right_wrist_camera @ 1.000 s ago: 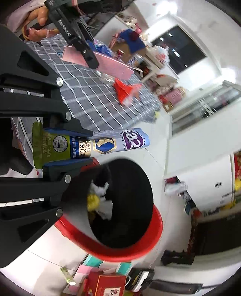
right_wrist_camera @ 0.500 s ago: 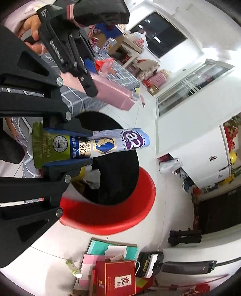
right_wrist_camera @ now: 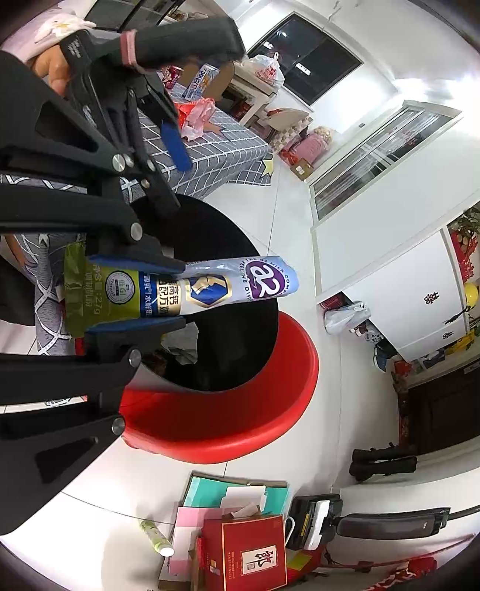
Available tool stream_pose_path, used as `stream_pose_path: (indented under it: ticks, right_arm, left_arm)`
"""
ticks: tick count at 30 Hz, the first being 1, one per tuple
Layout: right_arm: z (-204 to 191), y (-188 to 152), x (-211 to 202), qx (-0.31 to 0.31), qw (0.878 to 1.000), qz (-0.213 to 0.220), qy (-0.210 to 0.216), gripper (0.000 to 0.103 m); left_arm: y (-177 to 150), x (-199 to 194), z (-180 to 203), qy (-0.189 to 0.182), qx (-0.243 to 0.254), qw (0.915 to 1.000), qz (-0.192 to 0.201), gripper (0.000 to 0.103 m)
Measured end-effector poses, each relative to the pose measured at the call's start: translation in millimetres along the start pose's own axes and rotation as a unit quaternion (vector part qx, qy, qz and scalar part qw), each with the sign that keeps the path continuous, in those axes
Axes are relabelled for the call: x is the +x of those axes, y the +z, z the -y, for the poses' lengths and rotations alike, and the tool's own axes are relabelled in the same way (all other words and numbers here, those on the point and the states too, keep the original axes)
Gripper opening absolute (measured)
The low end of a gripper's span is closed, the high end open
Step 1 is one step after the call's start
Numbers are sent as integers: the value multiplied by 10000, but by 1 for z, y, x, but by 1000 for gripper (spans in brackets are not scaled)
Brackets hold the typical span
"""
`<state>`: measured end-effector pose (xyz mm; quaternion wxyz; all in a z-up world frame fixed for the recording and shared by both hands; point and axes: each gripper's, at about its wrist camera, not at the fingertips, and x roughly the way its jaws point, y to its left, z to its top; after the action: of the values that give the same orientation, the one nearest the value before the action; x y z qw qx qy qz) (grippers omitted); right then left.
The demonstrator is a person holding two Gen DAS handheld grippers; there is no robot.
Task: Collect trash
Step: 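Carry the pouch and pink box to the black bin and release them, then move both tools back over the table toward the bags and blue cloth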
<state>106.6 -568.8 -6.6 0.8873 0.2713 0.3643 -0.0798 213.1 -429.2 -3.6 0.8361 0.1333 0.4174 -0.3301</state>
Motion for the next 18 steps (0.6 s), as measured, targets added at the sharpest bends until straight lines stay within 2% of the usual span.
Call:
stream_pose_path:
  ticks: [9, 11, 13, 17, 18]
  right_arm:
    - [-10, 2, 10, -234, 9995, -18, -188, 26]
    - [-13, 0, 9, -222, 9996, -26, -165, 30]
    - [-17, -3, 7, -240, 9996, -32, -123, 40]
    - [-35, -10, 4, -410, 9991, -61, -62, 47]
    - [-40, -12, 4, -446, 9990, -76, -37, 52]
  left_arm:
    - [-17, -34, -17, 41, -182, 9996, 201, 103]
    - [-22, -43, -25, 83, -240, 9993, 262, 103]
    - [-31, -58, -36, 167, -315, 9987, 358, 103]
    - [-48, -83, -61, 362, -493, 9964, 591, 103]
    - [-54, -92, -70, 466, -529, 9955, 631, 103]
